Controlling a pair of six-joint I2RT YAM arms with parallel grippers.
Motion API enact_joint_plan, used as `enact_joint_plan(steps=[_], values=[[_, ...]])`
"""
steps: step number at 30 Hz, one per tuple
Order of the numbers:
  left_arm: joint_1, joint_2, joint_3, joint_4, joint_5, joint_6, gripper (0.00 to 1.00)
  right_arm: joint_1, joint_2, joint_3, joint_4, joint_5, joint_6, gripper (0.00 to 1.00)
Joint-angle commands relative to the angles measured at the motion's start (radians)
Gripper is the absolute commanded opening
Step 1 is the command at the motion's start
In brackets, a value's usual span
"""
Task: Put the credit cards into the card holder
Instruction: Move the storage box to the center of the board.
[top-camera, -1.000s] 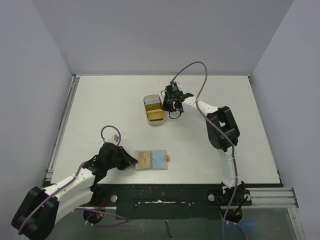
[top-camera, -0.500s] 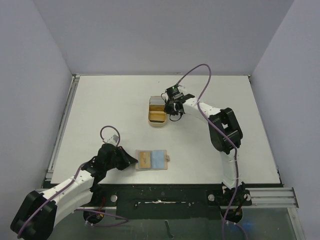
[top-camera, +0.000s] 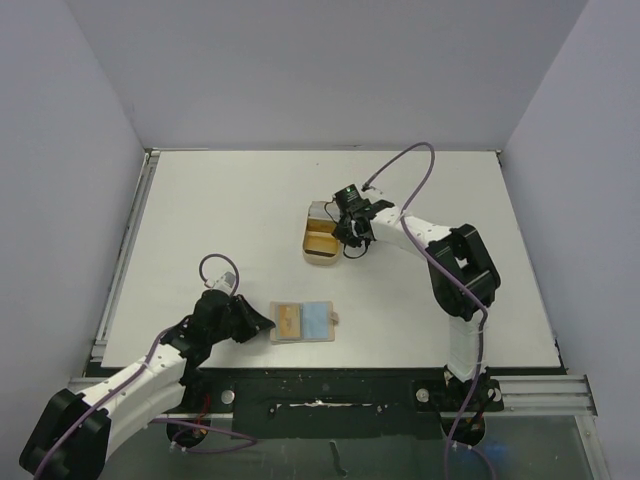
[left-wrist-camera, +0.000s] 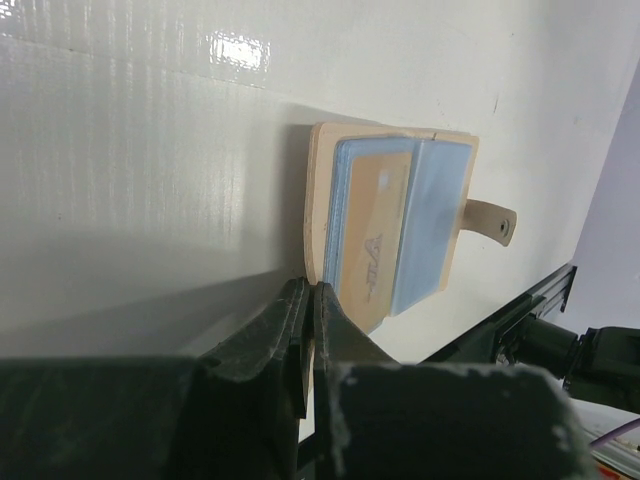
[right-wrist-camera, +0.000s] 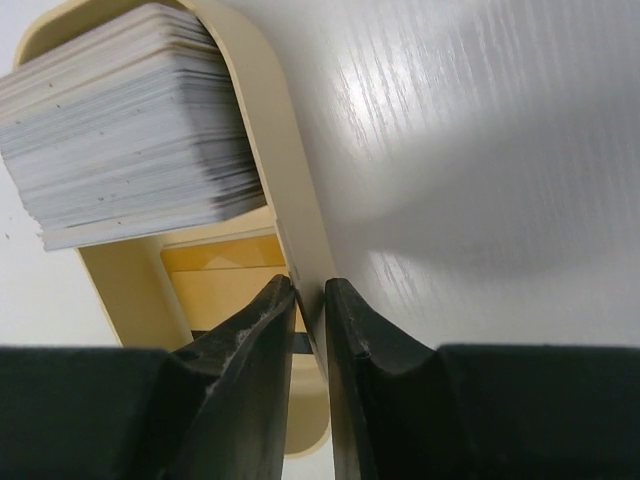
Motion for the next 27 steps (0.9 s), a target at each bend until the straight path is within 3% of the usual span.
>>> enact_joint_plan(steps=[1,7,15,20,24,27], values=[[-0.001,-0.019,0.010,0.001,0.008,0.017,0.00,0.022,-0.065,-0.028,-0.046,0.040,0.048,0.21],[-0.001,-0.022,0.020,-0.011,0.006,0.021,0.00,0.017,-0.068,-0.020,-0.061,0.023,0.023,0.39],[-0.001,-0.017,0.042,-0.033,-0.005,0.031,0.00,-0.016,-0.161,-0.043,-0.046,-0.014,-0.163,0.54],[-0.003,-0.020,0.031,-0.011,0.004,0.022,0.00,-0.023,-0.260,-0.074,0.079,-0.155,-0.560,0.58],[-0.002,-0.011,0.036,-0.006,0.007,0.025,0.00,-0.019,-0.235,0.053,-0.037,-0.077,-0.769,0.55],[-0.003,-0.006,0.034,0.007,0.009,0.019,0.00,-0.021,-0.242,0.041,0.043,-0.170,-0.939,0.53]])
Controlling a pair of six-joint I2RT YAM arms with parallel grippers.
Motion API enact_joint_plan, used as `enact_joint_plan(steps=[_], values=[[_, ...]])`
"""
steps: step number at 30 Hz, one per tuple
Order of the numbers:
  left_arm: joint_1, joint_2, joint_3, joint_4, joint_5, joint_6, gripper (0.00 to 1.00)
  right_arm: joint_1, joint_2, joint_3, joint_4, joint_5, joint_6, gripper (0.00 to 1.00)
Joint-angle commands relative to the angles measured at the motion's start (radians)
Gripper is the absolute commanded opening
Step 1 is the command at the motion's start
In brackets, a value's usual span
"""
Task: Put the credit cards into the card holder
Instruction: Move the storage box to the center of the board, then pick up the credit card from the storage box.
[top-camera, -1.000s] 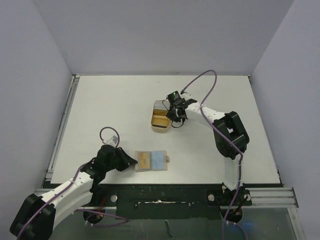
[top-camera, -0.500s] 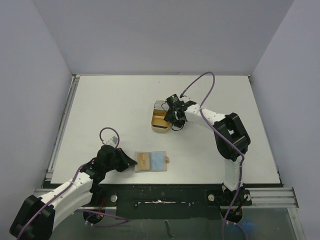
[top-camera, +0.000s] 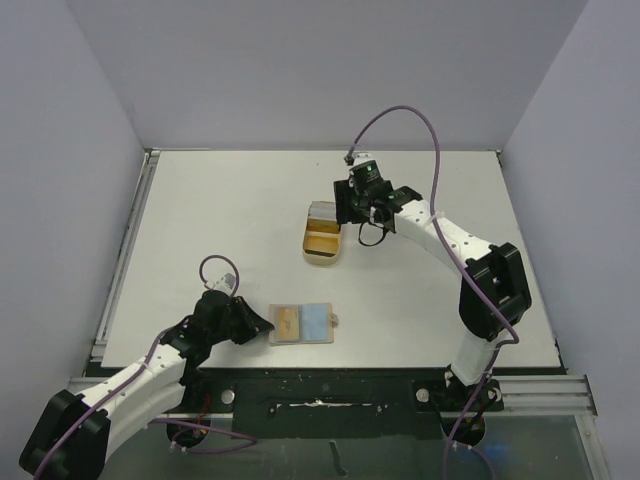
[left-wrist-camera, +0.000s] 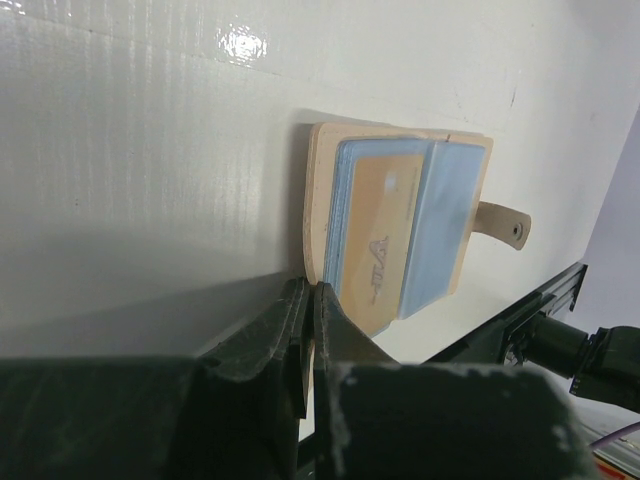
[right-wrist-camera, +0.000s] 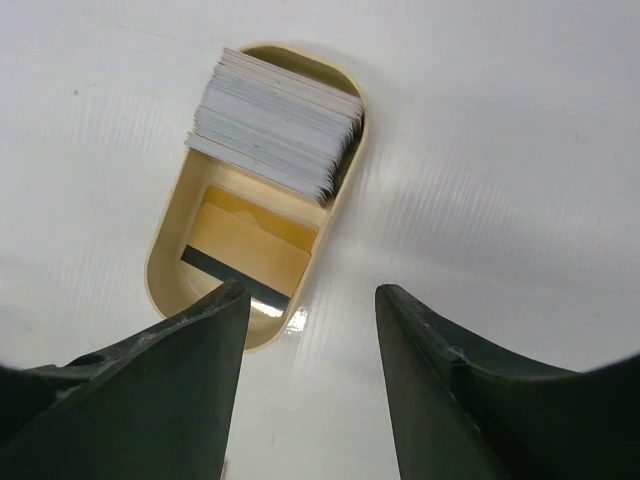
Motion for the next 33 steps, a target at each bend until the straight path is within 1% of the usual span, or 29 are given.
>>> enact_joint_plan(steps=[1,5,9,11,15,17,22,30,33], values=[[-0.003,0.004,0.034,0.048,0.011,0.011,0.00,0.005,-0.035,0.014,0.106,-0.086,-0.358,0.53],[-0.003,0.007,0.041,0.046,0.016,0.009,0.00,0.001,-0.068,-0.034,0.234,-0.117,-0.503,0.54],[-0.003,0.003,0.034,0.053,0.018,0.003,0.00,0.008,-0.055,-0.060,0.310,-0.195,-0.688,0.54],[-0.003,0.005,0.031,0.057,0.021,0.001,0.00,0.013,-0.039,-0.087,0.349,-0.226,-0.759,0.55],[-0.003,0.005,0.024,0.068,0.028,-0.006,0.00,0.014,0.043,-0.011,0.291,-0.298,-0.851,0.57],[-0.003,0.003,0.024,0.068,0.029,-0.006,0.00,0.024,0.069,0.002,0.294,-0.328,-0.887,0.58],[-0.004,0.005,0.024,0.071,0.032,-0.006,0.00,0.051,0.116,0.029,0.317,-0.319,-0.959,0.59],[-0.003,-0.001,0.024,0.060,0.032,-0.002,0.00,0.073,0.191,0.061,0.330,-0.188,-1.059,0.61],[-0.002,-0.001,0.031,0.052,0.024,0.003,0.00,0.079,0.209,0.064,0.324,-0.187,-1.090,0.61]])
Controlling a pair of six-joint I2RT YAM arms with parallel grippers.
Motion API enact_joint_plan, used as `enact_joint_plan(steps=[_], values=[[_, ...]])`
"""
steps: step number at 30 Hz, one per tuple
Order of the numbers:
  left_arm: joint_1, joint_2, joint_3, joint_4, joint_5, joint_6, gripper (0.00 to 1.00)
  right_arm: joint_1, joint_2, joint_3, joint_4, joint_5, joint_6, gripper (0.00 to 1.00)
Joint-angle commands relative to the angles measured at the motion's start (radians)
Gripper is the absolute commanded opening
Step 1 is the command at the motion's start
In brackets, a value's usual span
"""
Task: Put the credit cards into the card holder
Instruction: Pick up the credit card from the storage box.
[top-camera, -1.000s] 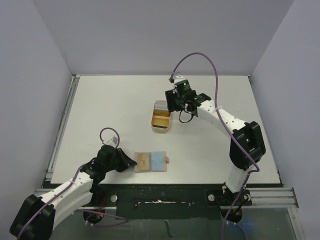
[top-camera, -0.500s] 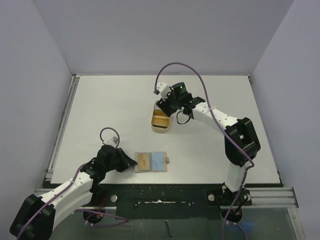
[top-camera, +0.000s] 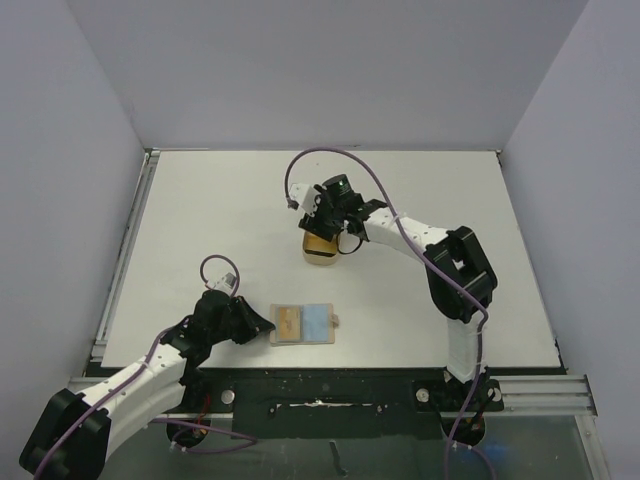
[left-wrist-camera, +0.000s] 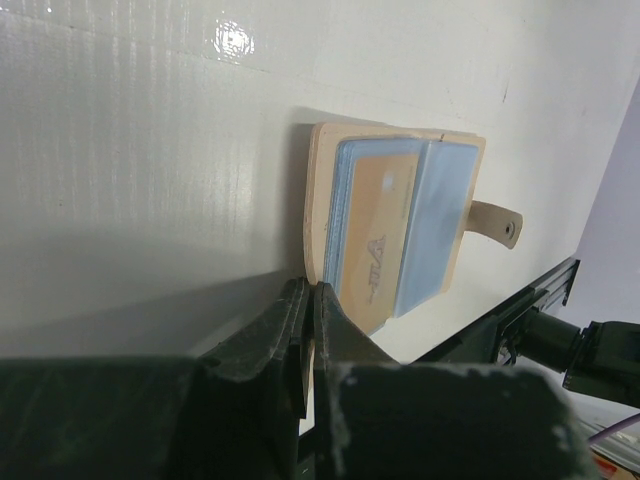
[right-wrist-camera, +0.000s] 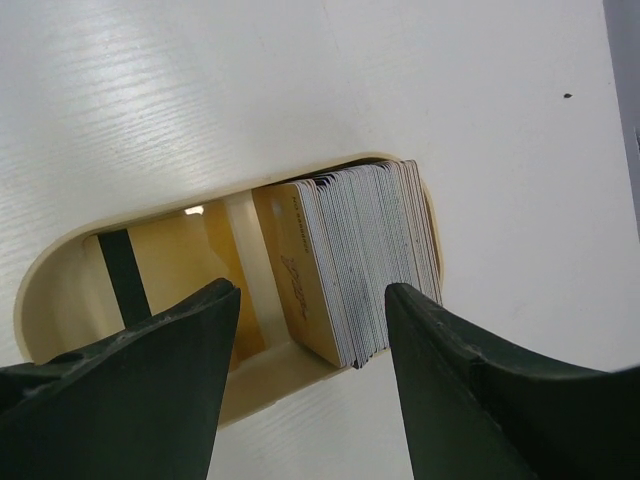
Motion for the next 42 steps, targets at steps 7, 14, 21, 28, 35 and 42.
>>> enact_joint_plan(steps=[7,14,21,28,35,42], values=[[-0.003,-0.014,0.043,0.014,0.006,0.019,0.00,0.005,0.051,0.047,0.082,0.114,-0.106,0.60],[-0.003,-0.031,0.032,0.003,0.003,0.017,0.00,0.004,0.034,0.004,0.173,0.181,-0.104,0.49],[-0.003,-0.053,0.017,0.002,0.007,0.006,0.00,0.005,0.027,-0.005,0.192,0.186,-0.101,0.40],[-0.003,-0.056,0.018,-0.013,0.002,0.013,0.00,0.013,0.029,-0.006,0.192,0.197,-0.109,0.34],[-0.003,-0.065,0.018,-0.006,-0.005,0.006,0.00,0.017,0.011,-0.012,0.203,0.207,-0.115,0.29],[-0.003,-0.012,0.035,0.002,-0.001,0.028,0.00,0.023,0.008,-0.013,0.202,0.228,-0.132,0.22]])
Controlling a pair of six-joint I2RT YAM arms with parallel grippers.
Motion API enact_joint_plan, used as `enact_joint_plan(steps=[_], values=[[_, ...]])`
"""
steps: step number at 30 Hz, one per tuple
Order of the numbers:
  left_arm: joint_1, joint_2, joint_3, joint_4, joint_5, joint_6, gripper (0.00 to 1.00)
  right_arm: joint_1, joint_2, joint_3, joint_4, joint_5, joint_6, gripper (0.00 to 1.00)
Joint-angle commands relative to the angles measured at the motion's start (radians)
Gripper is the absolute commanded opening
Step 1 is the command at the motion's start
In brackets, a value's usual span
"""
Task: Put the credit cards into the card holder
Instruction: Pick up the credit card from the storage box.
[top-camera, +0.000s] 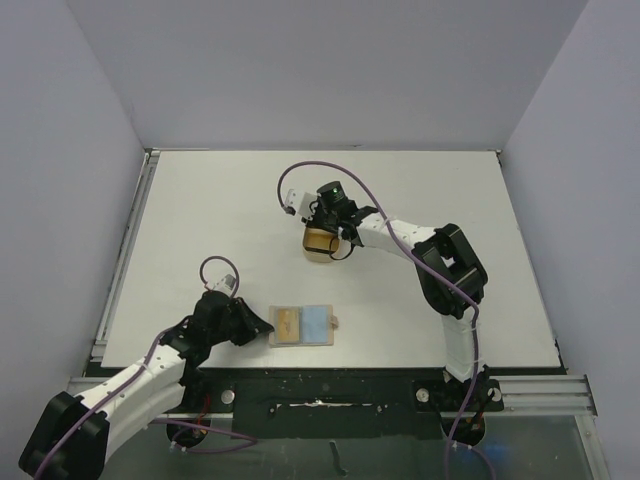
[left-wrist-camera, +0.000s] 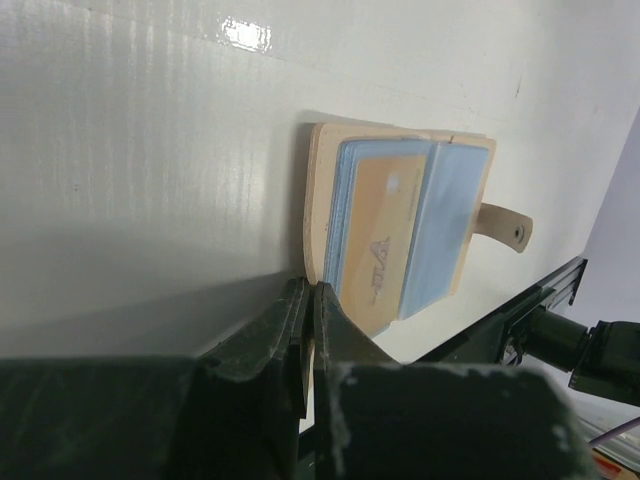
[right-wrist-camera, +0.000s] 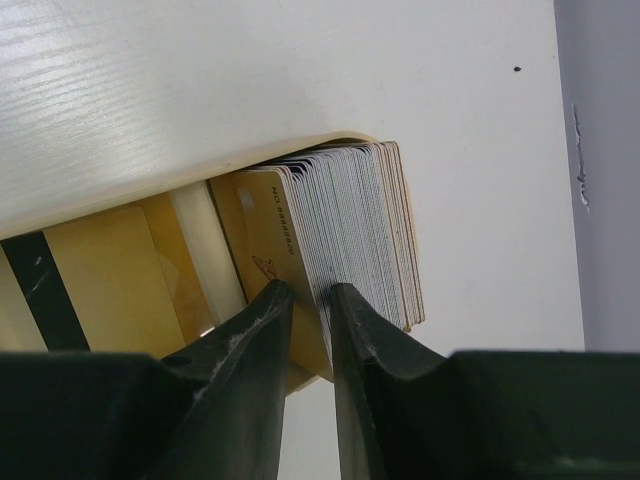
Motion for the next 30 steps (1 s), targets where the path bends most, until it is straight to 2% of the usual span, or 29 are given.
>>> enact_joint_plan(steps=[1,14,25,30], values=[[-0.003,0.015,0.031,0.049,0.004,0.021,0.00,0.004,-0.062,0.003,0.092,0.050,-0.033,0.21],[-0.003,0.008,0.018,0.061,0.007,0.013,0.00,0.004,-0.074,0.020,0.090,0.045,-0.031,0.18],[-0.003,0.014,0.018,0.068,0.004,0.007,0.00,0.012,-0.145,-0.022,0.041,-0.025,0.023,0.00],[-0.003,0.024,0.028,0.065,0.001,0.010,0.00,0.014,-0.188,-0.052,0.009,-0.065,0.057,0.00]])
